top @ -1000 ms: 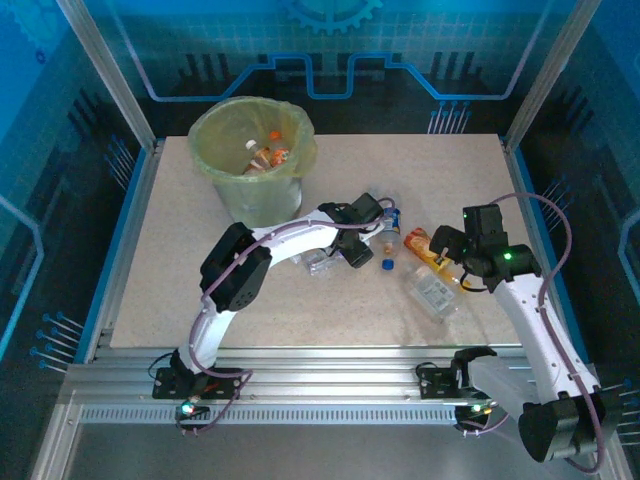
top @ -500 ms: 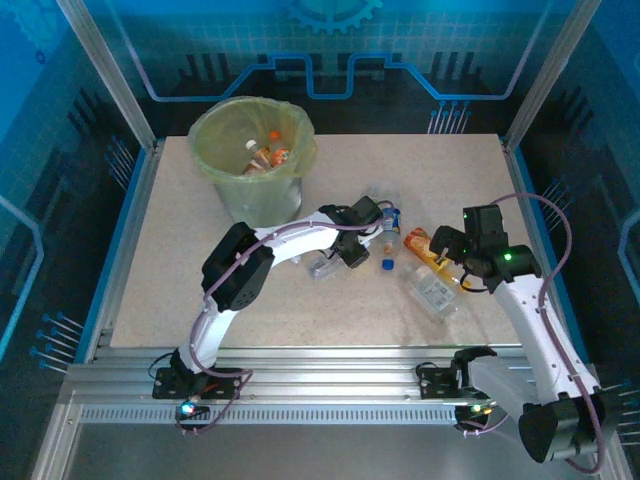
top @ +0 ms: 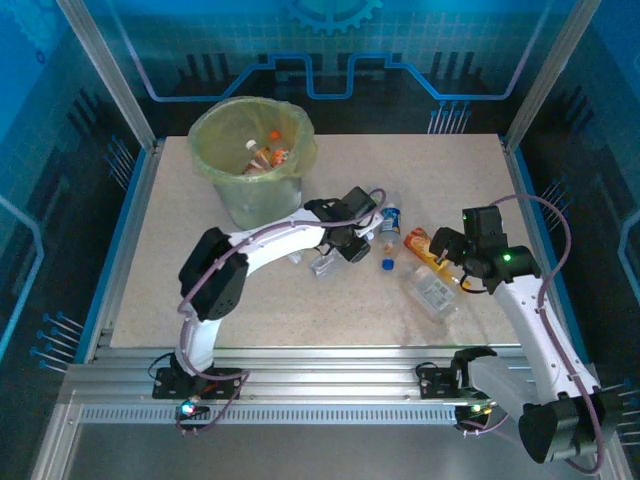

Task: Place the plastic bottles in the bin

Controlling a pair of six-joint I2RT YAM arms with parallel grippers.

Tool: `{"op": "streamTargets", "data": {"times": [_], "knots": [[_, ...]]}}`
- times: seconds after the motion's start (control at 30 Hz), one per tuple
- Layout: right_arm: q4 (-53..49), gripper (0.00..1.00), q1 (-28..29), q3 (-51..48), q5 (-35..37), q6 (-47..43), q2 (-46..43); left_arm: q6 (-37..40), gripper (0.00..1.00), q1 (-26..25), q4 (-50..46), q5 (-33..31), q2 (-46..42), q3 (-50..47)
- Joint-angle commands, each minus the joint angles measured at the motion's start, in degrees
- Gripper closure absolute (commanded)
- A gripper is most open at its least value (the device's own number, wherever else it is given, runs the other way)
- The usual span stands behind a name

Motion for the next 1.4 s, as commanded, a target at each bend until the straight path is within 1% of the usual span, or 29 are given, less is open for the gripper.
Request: {"op": "streamTargets", "data": {"times": [0.0, 0.03, 0.23, 0.33, 0.47, 0.67, 0.83, 0.97, 1.17, 1.37], "knots": [[0.1, 0.0, 0.3, -0.4, 0.8, 0.9, -1.1, -2.2, 0.57, -0.1, 2.9, 3.8, -8.5, -0.5], [0.2, 0.0, 0.3, -0.4, 0.7, 0.8, -1.1, -2.2, 0.58, -0.1, 3.8, 4.2, -10.1, -0.6], [0.6, 0.0, 0.3, -0.7, 0.5, 0.4, -1.5, -1.7, 0.59, 0.9, 12.6, 3.3, -20.3, -1.1], [0.9, 0.0, 0.3, -0.8, 0.3, 0.4, -1.8, -2.2, 0.62, 3.8, 20.1, 2.9, -24.9, -2.2], [0.9, 0.0, 0.4, -0.7, -0.1, 0.3, -1.8, -4.1, 0.63, 10.2, 30.0, 2.7, -28.7, -3.8], [0.7, 0.0, 0.4, -0.6, -0.3, 0.6, -1.9, -7.7, 0.65, 21.0, 41.8, 2.7, -29.9, -6.1], [0.7, 0.0, 0.4, -0.2, -0.6, 0.8, -1.8, -9.1, 0.65, 28.0, 49.6, 2.9, -29.3, -8.4], [0.6, 0.0, 0.4, 0.5, -0.7, 0.7, -1.3, -11.3, 0.65, 33.3, 53.8, 4.1, -28.6, -10.9], [0.6, 0.0, 0.4, 1.0, -0.6, 0.8, -1.1, -13.4, 0.65, 38.5, 57.9, 5.4, -28.2, -16.1], [0.8, 0.0, 0.4, 1.1, -1.3, 0.9, -0.7, -12.6, 0.64, 40.0, 62.2, 6.4, -28.1, -22.4]]}}
